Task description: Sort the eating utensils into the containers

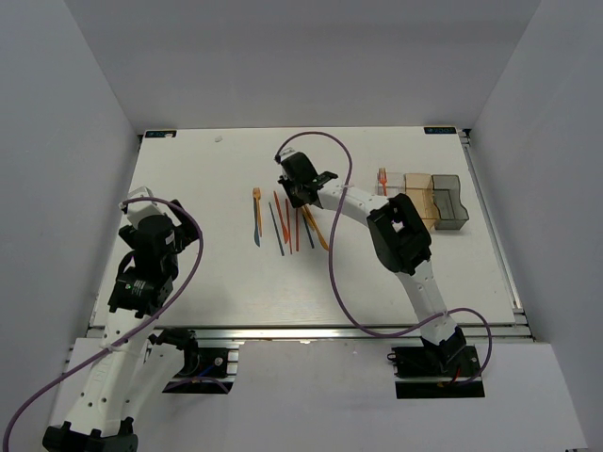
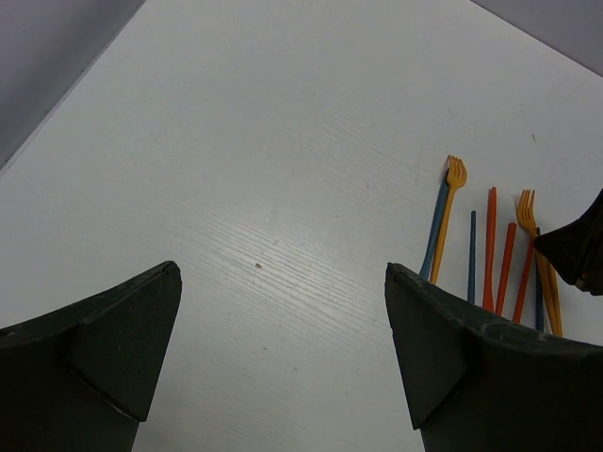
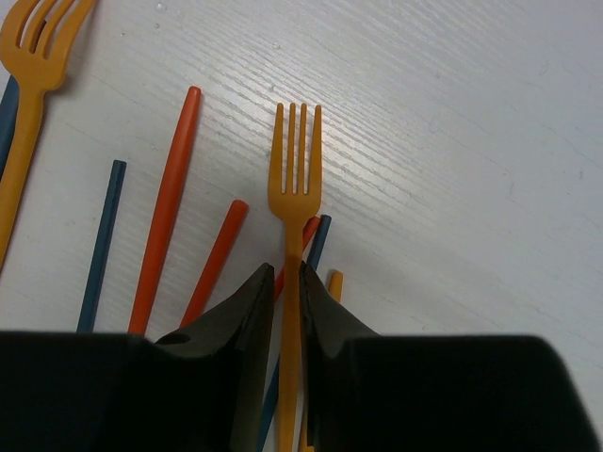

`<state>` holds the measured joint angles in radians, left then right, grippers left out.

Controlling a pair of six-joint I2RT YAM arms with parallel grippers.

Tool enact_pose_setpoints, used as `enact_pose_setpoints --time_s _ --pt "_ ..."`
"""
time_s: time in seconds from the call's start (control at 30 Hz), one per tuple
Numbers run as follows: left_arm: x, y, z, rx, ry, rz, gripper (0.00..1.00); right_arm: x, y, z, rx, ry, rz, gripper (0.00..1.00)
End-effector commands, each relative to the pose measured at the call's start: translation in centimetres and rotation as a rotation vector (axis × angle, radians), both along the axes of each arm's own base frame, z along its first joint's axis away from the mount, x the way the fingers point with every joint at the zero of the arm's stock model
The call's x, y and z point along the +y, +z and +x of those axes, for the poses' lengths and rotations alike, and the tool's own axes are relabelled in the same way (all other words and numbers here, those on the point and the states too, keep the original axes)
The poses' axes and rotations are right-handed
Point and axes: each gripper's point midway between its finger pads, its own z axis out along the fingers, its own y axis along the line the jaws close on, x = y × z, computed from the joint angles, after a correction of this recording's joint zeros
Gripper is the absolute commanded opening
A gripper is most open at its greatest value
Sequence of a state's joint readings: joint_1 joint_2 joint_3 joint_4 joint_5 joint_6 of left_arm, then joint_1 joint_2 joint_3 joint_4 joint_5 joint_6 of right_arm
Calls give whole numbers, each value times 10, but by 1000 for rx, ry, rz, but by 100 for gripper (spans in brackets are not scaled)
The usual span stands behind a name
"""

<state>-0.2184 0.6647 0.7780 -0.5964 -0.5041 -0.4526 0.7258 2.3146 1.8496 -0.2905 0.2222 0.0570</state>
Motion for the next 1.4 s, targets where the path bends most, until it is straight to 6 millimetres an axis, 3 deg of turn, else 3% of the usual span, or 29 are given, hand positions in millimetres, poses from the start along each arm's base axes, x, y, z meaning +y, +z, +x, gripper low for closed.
enact_pose_setpoints --time_s 0.0,0.3,0.6,0.9,1.1,1.27,1.37 --pt "-3 3 2 -18 -18 -2 98 0 1 10 -21 -6 -2 22" --pt "-4 3 2 -19 -24 -4 98 -2 -9 7 7 -3 -2 30" --pt "-4 3 2 -19 -24 -4 98 -1 -8 8 3 -3 1 12" --pt "-4 3 2 -19 -24 -4 98 -9 20 7 -43 -37 21 3" --pt "-4 3 2 -18 -24 -3 98 -15 56 6 -92 -61 60 3" --pt "-4 2 2 -16 -24 -3 98 -29 77 5 -87 -85 116 4" --pt "-4 2 2 -16 -26 -3 98 -52 84 11 -103 -152 100 3"
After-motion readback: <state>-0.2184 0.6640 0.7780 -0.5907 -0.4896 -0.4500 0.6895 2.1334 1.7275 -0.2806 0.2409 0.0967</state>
